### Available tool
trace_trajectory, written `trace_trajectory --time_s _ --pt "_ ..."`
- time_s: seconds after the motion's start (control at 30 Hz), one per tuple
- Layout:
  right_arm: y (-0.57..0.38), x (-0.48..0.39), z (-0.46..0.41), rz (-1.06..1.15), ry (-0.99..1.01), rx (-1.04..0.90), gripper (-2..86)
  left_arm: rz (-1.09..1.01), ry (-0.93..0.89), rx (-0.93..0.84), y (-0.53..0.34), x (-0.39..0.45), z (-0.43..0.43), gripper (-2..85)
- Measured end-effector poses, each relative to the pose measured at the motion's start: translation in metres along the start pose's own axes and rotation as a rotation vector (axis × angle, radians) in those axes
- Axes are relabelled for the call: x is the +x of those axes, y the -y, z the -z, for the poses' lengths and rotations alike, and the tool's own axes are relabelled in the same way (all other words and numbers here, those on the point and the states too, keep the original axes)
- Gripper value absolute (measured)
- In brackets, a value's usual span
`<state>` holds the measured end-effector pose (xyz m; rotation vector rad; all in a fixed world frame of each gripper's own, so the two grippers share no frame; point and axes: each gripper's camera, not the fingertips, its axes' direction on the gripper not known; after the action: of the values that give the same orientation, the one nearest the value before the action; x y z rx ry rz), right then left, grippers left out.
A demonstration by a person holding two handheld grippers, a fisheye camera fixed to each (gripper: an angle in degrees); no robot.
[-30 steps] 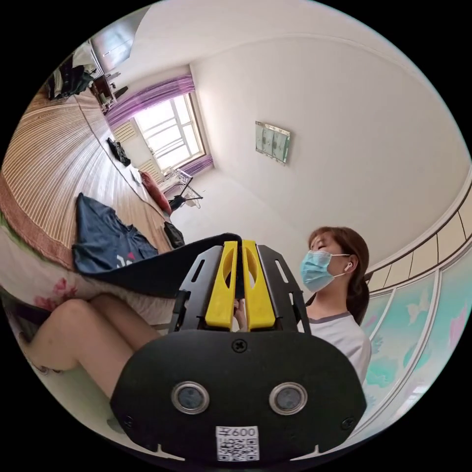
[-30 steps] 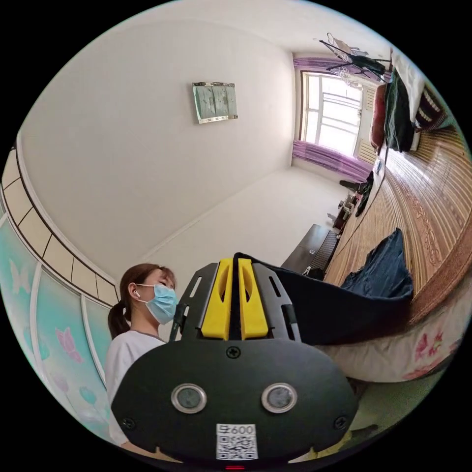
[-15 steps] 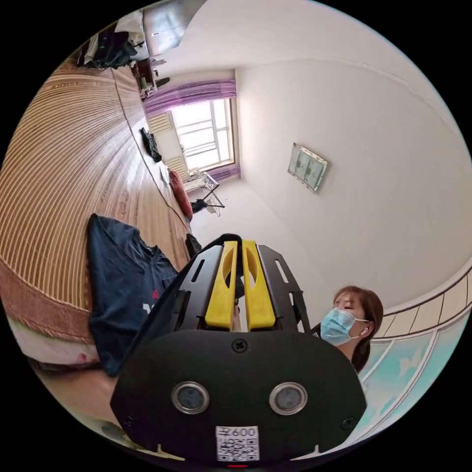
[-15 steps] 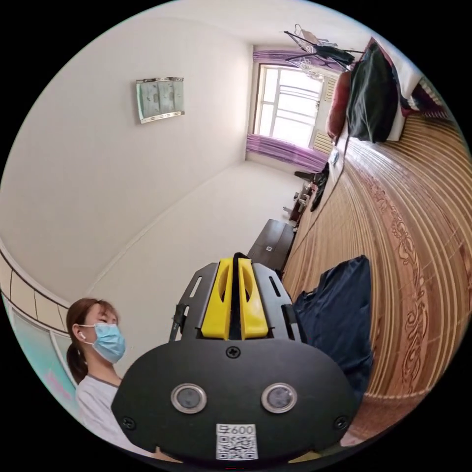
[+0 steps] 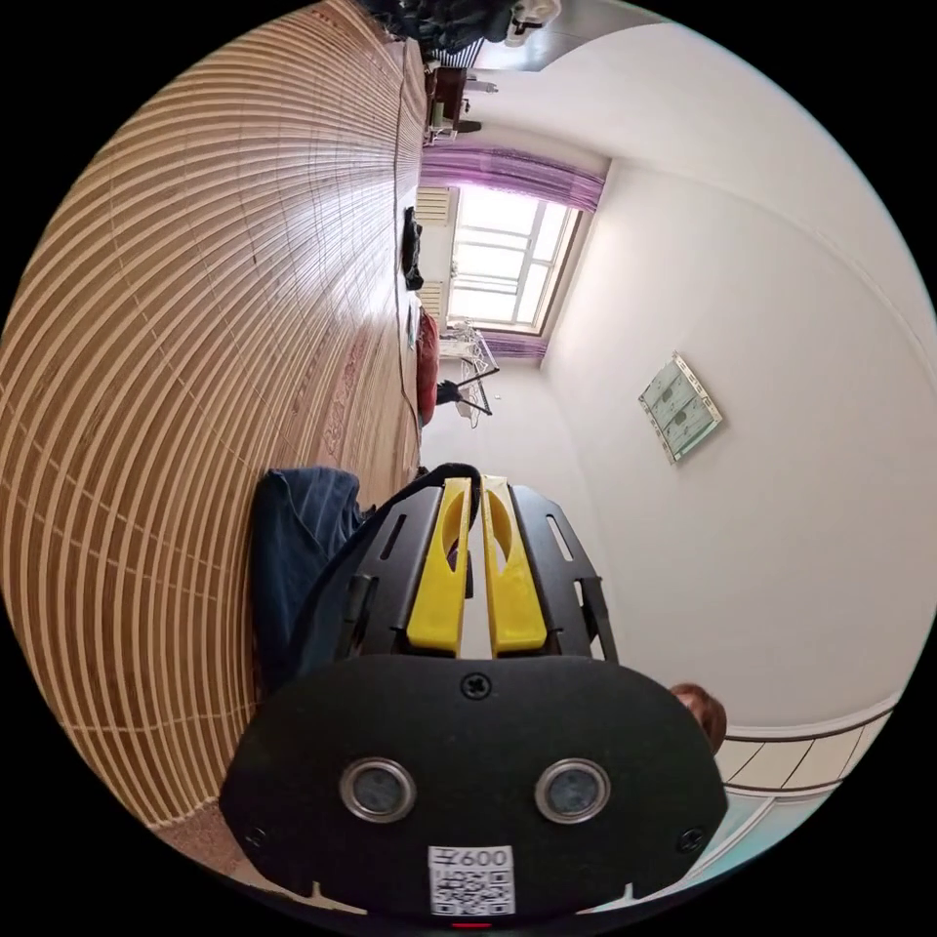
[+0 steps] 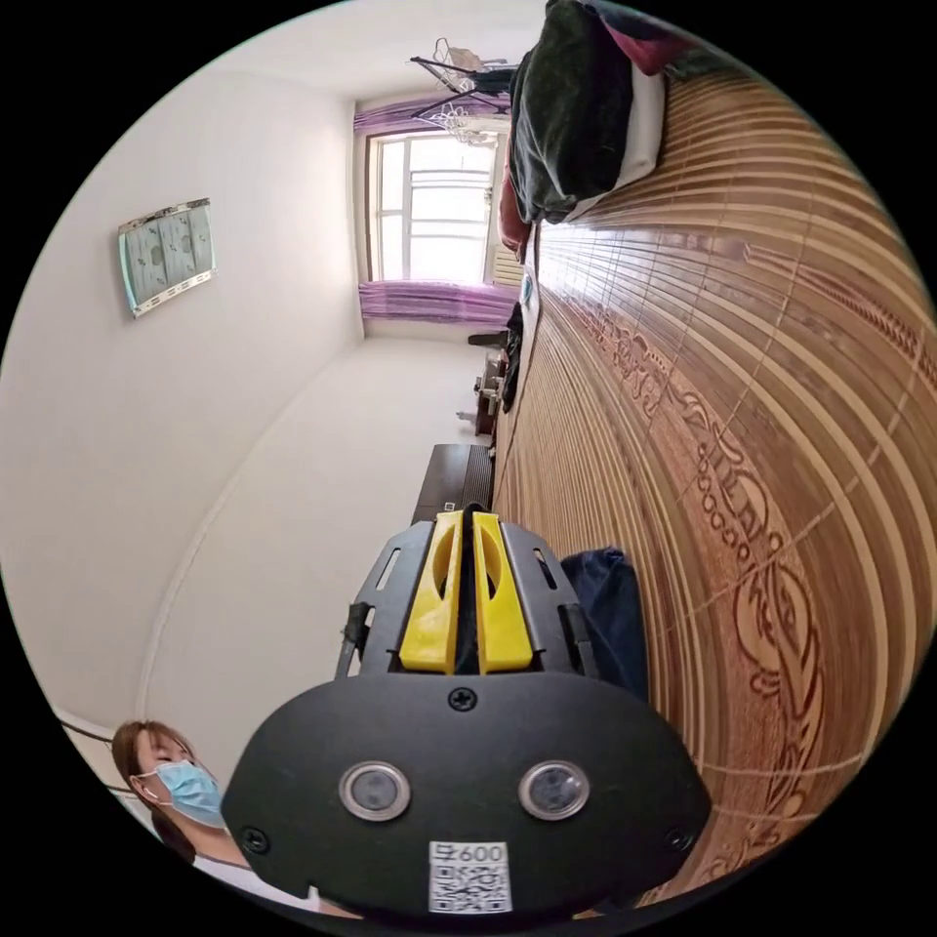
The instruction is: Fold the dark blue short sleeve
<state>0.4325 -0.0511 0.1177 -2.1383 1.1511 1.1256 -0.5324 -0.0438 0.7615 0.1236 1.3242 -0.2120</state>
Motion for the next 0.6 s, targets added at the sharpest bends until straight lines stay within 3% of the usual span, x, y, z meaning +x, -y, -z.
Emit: trace_trajectory --time_s 0.33,0.43,0.47,0.53,0.57,0.6 --pt "0.020 0.010 -0.108 0.085 -0.214 -0.033 -0.2 0.088 0.032 0.101 0.062 -0.035 -0.027 2.9" --pt "0.014 0.005 -0.115 0.142 -0.222 0.119 3.2 0.131 0.021 0.186 0.065 -0.048 -0.026 3.5" --pt "0.006 -0.007 -0.117 0.215 -0.220 0.159 7.7 0.144 -0.022 0.274 0.061 -0.054 -0.014 4.5" --pt "-0.012 -0.035 -0.129 0.431 -0.253 0.133 8.5 0.090 -0.099 0.462 0.045 -0.048 0.018 6.0" --pt "-0.027 -0.055 -0.149 0.604 -0.281 0.019 7.1 0.062 -0.098 0.458 0.043 -0.041 0.022 5.9" --pt "-0.036 -0.063 -0.163 0.678 -0.289 -0.058 6.5 0.008 -0.049 0.343 0.045 -0.025 0.021 4.6"
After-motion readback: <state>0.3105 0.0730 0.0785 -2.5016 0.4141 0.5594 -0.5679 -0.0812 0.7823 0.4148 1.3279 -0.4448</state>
